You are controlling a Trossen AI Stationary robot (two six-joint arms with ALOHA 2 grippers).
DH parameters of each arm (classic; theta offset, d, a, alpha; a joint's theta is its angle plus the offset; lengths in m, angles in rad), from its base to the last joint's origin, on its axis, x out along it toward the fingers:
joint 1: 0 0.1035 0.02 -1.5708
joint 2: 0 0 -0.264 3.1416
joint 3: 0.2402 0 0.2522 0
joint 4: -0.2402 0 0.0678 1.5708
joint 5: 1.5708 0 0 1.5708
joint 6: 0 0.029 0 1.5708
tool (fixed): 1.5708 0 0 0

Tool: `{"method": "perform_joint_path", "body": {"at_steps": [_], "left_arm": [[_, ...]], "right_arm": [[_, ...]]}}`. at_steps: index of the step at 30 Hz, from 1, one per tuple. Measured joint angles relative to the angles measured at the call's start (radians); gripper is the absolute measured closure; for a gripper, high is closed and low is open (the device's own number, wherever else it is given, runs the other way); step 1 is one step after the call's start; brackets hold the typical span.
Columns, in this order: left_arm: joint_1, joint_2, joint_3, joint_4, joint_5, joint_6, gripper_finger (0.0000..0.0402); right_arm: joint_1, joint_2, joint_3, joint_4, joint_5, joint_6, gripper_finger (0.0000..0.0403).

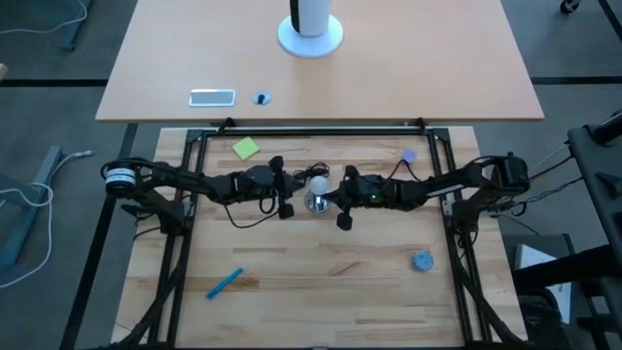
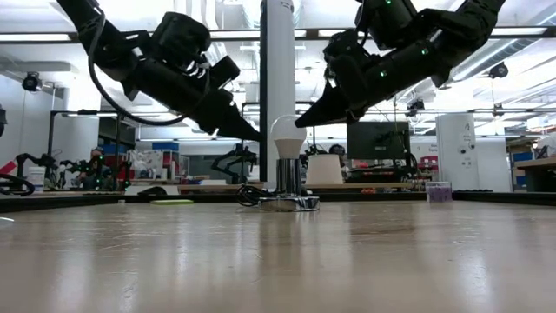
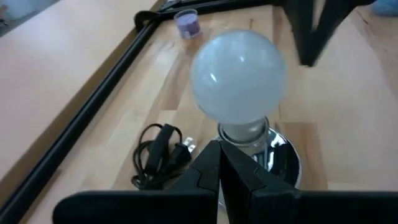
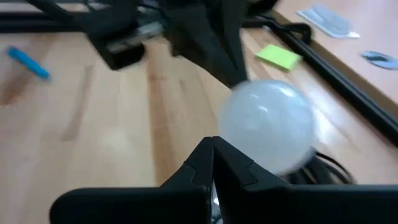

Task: Screw lightbulb
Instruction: Remove the lightbulb from the lamp

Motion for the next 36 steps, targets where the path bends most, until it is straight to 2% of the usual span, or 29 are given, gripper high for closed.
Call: {"method": "perform_joint_path", "body": {"at_steps": [4,20,27,30,36], "left_arm": [[0.005,0.006,0.009,0.012,-0.008,0.003,0.0401],[0.043,0.025,0.071,0.02,-0.001,0.08,0.0401],[0.055,0.03,0.089,0.021,0.001,0.081,0.0401],[0.062,0.031,0.083,0.011,0.029,0.07,0.0401],[0.063,0.074,0.094,0.019,0.072,0.051,0.0401]], "right_arm": [[-0.002,-0.013,0.0,-0.026,0.052,-0.012,0.0403],[-0.007,-0.027,-0.001,-0.023,0.06,-0.044,0.0403],[-0.008,-0.093,-0.001,-0.06,0.084,-0.054,0.0403],[-0.012,-0.132,-0.002,-0.125,0.114,-0.055,0.0403],[-0.019,-0.119,-0.004,-0.118,0.088,-0.035,0.0403]]}}
